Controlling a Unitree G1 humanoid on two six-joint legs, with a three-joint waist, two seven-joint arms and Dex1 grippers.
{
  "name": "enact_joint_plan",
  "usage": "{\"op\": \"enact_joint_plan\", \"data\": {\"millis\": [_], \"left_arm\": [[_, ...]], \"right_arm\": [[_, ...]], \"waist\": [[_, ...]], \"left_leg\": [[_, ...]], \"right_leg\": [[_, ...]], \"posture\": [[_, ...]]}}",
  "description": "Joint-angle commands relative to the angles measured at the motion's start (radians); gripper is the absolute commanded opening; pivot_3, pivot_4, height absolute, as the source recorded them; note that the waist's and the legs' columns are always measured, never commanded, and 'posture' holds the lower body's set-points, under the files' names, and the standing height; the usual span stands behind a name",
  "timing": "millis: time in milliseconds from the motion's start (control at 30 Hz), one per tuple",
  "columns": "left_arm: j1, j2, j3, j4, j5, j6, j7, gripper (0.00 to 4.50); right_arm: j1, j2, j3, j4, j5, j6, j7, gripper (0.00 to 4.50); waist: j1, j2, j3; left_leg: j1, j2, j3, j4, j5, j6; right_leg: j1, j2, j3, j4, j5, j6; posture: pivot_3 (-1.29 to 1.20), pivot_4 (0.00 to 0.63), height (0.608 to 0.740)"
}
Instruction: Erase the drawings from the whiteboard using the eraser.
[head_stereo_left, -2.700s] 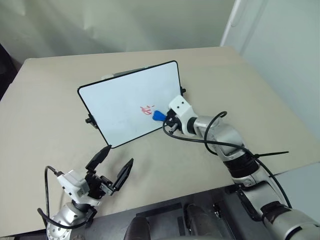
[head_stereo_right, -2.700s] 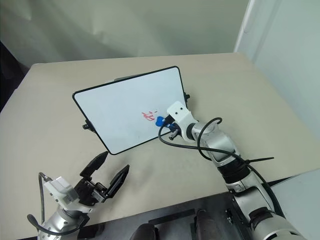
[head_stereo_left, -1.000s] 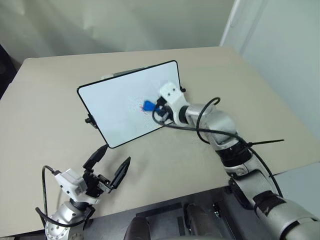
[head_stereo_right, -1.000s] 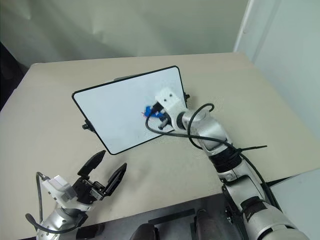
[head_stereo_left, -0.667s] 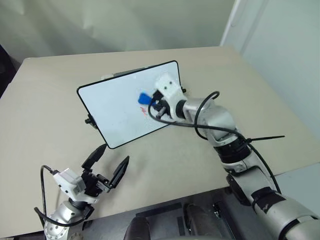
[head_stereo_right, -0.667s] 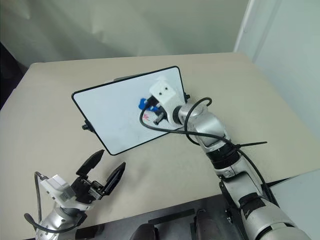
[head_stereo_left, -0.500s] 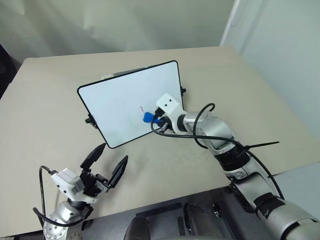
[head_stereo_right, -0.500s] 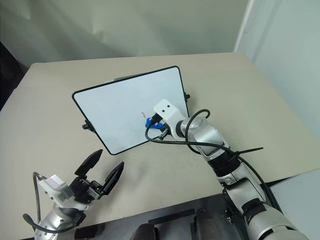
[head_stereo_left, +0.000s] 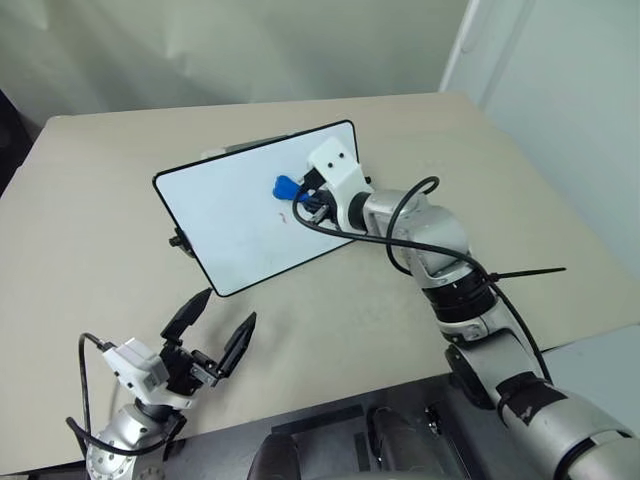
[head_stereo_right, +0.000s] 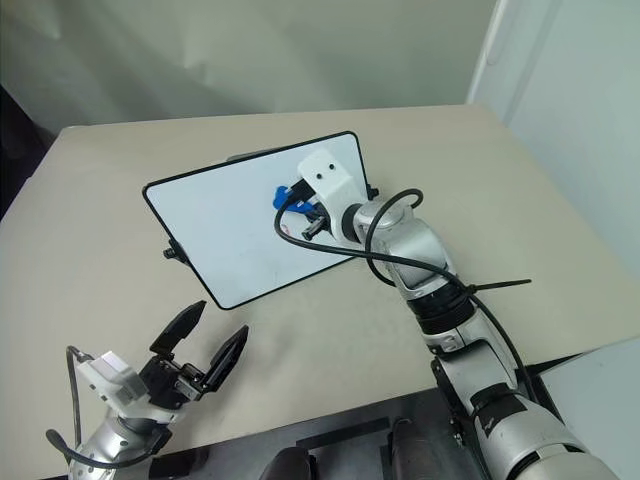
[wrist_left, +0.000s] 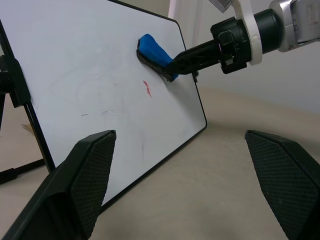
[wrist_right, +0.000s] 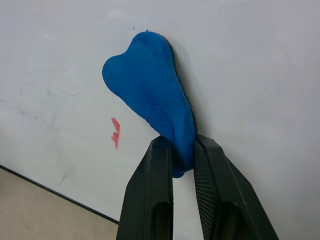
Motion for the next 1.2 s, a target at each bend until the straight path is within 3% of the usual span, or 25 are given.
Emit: {"op": "enact_joint_plan", "data": {"millis": [33, 200, 567, 900, 1200], "left_arm": [[0.005, 0.002, 0.003, -0.037, -0.01, -0.006, -0.003, 4.5], [0.004, 0.004, 0.006, -0.035, -0.013, -0.004, -0.003, 4.5], [0.002, 0.005, 0.006, -0.032, -0.014, -0.004, -0.007, 4.5], [-0.002, 0.003, 0.003, -0.03, -0.009, -0.005, -0.004, 4.5], [-0.004, 0.003, -0.003, -0.032, -0.006, -0.002, -0.005, 4.5]], "right_arm": [[0.045, -0.034, 0.071, -0.002, -0.019, 0.028, 0.027, 0.4], [0.082, -0.062, 0.126, -0.024, -0.016, 0.05, 0.051, 0.4], [-0.027, 0.011, 0.024, -0.018, -0.006, -0.013, 0.023, 0.4], [0.039, -0.04, 0.123, -0.006, -0.024, 0.074, 0.061, 0.4], [-0.009, -0.015, 0.043, -0.032, -0.009, 0.024, 0.031, 0.4]], "waist": [[0.0, 0.0, 0.0], [0.0, 0.0, 0.0], [-0.001, 0.0, 0.0], [0.0, 0.0, 0.0], [-0.001, 0.0, 0.0]], "left_leg": [[0.0, 0.0, 0.0, 0.0, 0.0, 0.0], [0.0, 0.0, 0.0, 0.001, 0.0, -0.001], [0.0, 0.0, 0.0, -0.001, 0.0, -0.001], [0.0, 0.0, -0.001, -0.001, 0.0, -0.002], [0.0, 0.0, 0.0, 0.0, 0.001, -0.002]], "right_leg": [[0.0, 0.0, 0.0, 0.0, 0.0, 0.0], [0.001, 0.0, 0.0, 0.0, 0.0, 0.0], [-0.001, 0.0, 0.0, 0.001, 0.001, 0.0], [0.0, 0.0, 0.0, -0.001, 0.0, -0.001], [0.0, 0.0, 0.0, 0.0, 0.001, -0.001]], "posture": [[0.0, 0.15, 0.74], [0.0, 0.15, 0.74], [0.0, 0.15, 0.74], [0.0, 0.15, 0.74], [0.0, 0.15, 0.74]]}}
